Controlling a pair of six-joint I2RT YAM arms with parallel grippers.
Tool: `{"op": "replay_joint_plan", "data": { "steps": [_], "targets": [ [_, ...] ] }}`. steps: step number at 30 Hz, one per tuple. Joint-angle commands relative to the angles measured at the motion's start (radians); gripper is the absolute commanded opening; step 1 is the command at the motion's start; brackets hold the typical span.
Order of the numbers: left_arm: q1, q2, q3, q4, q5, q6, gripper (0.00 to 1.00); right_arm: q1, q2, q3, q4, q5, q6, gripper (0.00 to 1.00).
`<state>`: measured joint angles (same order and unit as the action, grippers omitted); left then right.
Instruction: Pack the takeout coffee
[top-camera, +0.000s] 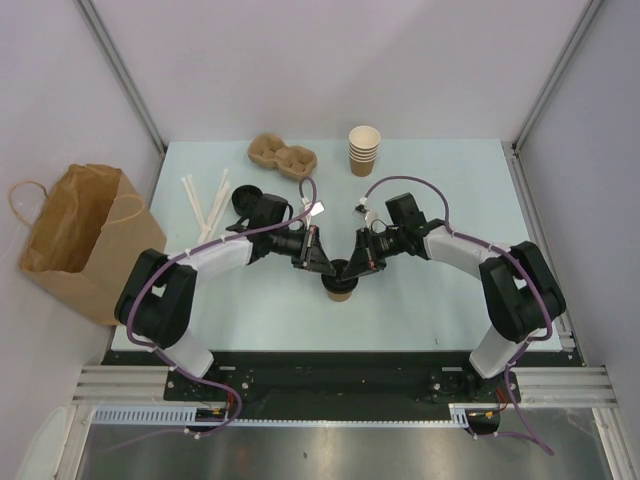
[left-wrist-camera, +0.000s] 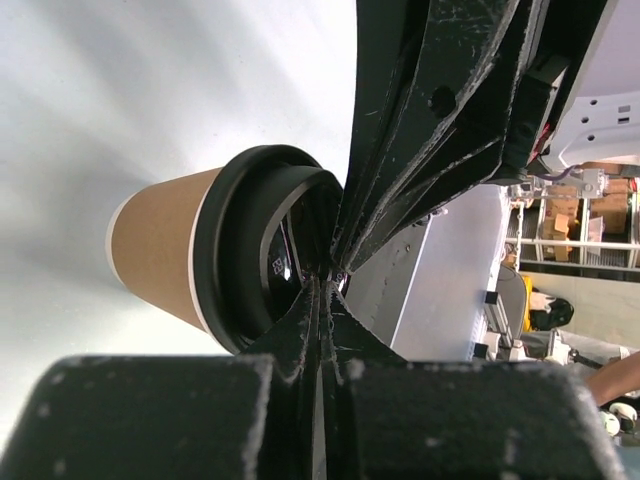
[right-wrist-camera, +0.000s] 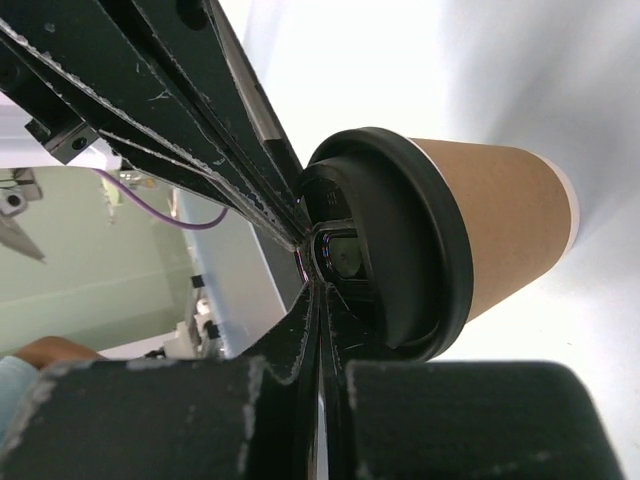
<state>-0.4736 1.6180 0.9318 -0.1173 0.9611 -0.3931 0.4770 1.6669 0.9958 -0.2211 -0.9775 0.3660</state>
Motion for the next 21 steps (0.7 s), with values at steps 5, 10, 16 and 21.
{"op": "replay_joint_plan", "data": {
  "steps": [5, 10, 16, 21],
  "targets": [
    [-0.003, 0.019, 0.033, -0.056, -0.076, 0.056, 0.0, -0.014, 0.059, 0.0, 0.017, 0.075, 0.008, 0.0],
    [-0.003, 0.04, 0.044, -0.094, -0.127, 0.086, 0.0, -0.015, 0.076, 0.0, 0.014, 0.083, 0.004, 0.0],
    [-0.005, 0.066, 0.053, -0.14, -0.163, 0.114, 0.0, -0.015, 0.083, 0.0, 0.005, 0.091, -0.018, 0.0],
    [-0.003, 0.088, 0.055, -0.154, -0.193, 0.122, 0.0, -0.017, 0.103, 0.001, -0.001, 0.094, -0.029, 0.0]
  ]
}}
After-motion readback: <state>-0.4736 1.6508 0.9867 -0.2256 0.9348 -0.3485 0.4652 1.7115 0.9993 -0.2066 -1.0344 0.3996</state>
